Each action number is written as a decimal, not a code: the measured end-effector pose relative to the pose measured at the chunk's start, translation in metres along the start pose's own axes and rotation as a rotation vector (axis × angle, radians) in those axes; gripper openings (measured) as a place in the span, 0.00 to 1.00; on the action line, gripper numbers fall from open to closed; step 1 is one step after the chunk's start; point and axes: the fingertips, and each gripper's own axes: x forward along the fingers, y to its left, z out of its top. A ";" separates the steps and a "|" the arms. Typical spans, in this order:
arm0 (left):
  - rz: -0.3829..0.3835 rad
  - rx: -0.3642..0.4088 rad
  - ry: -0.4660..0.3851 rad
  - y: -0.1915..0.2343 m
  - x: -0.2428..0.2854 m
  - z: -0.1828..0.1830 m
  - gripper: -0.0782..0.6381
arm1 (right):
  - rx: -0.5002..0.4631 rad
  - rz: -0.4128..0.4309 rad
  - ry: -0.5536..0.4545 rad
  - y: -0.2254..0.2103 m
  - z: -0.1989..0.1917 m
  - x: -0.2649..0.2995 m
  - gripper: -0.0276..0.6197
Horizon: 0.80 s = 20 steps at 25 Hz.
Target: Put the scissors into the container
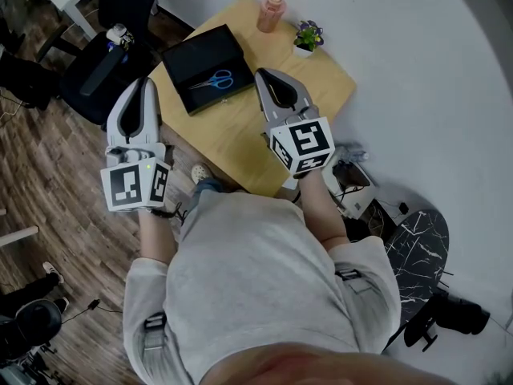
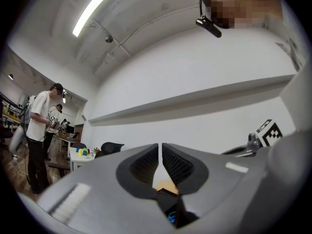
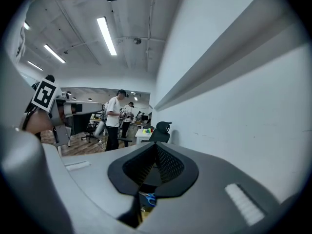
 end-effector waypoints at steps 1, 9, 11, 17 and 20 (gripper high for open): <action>0.001 0.001 -0.003 -0.002 -0.002 0.001 0.22 | 0.000 -0.004 -0.010 0.000 0.004 -0.004 0.05; 0.006 0.000 -0.027 -0.012 -0.013 0.010 0.22 | 0.009 -0.064 -0.090 -0.004 0.031 -0.029 0.05; 0.008 0.000 -0.031 -0.014 -0.015 0.013 0.22 | 0.009 -0.072 -0.099 -0.005 0.034 -0.034 0.05; 0.008 -0.002 -0.040 -0.019 -0.024 0.017 0.22 | 0.011 -0.075 -0.111 -0.002 0.039 -0.046 0.05; 0.004 -0.005 -0.040 -0.025 -0.028 0.017 0.22 | 0.014 -0.069 -0.111 0.002 0.038 -0.052 0.05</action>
